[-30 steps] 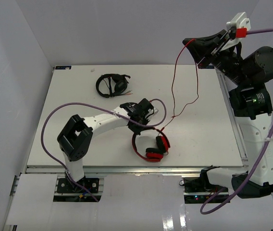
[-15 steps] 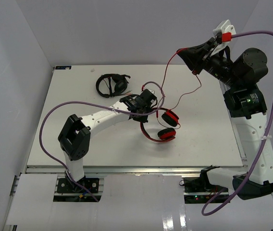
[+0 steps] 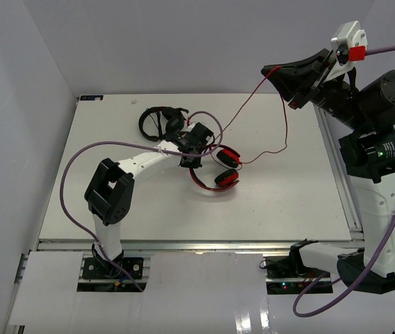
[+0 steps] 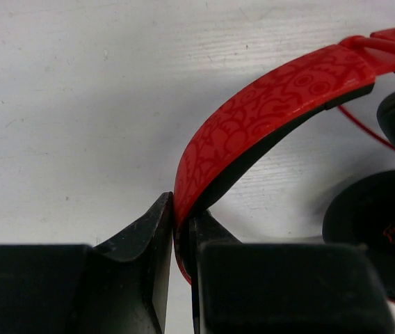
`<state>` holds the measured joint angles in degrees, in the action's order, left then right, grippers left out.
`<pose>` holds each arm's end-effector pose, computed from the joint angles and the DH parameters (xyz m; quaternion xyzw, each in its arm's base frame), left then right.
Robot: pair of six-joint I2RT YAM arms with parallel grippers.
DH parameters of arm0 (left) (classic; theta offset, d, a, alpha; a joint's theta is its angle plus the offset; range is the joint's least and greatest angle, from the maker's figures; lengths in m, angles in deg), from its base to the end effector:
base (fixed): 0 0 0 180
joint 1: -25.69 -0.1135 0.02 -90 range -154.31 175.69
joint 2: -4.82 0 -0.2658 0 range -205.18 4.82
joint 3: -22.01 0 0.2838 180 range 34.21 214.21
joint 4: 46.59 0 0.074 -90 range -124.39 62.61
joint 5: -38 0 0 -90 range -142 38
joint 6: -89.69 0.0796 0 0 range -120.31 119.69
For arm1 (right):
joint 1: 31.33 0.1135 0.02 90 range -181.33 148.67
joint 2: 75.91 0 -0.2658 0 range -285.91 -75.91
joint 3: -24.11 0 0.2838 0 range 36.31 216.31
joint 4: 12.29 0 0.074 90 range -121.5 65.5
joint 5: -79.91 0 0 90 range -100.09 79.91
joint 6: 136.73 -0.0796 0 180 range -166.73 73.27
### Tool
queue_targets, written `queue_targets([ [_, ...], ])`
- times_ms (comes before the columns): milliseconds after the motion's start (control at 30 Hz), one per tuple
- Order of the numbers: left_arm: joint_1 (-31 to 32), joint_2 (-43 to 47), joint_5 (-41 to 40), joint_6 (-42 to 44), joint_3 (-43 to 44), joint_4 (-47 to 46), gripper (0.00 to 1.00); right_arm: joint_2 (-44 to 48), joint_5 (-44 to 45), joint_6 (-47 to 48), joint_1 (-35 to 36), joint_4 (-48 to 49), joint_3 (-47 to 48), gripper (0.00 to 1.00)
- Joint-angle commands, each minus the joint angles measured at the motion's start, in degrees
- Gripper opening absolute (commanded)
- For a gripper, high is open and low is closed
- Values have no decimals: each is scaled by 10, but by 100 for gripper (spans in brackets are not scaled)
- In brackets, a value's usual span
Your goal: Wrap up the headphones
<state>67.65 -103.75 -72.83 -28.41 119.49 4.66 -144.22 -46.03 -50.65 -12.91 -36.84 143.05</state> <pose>0.3551 -0.2812 0.1794 0.0723 0.9532 0.0088 0.2933 0.1998 0.1158 0.6407 -0.3232 0.4664 0.3166 0.7601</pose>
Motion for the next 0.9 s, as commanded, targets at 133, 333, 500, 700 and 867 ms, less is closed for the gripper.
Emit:
queue_targets([
  [133, -30, 15, -31, -18, 45, -27, 0, 44, -63, -68, 3, 33, -55, 8],
  [333, -64, 47, -30, -54, 72, -50, 0, 97, -92, -90, 10, 40, -170, 8],
  [500, -114, 60, 5, -90, 108, -52, 0, 140, -132, -111, 15, 57, -253, 8],
  [700, -180, 101, 72, -122, 135, -61, 0, 204, -158, -88, 32, 43, -407, 8],
  [867, -216, 138, 108, -125, 176, -57, 0, 226, -146, -44, 35, 26, -493, 8],
])
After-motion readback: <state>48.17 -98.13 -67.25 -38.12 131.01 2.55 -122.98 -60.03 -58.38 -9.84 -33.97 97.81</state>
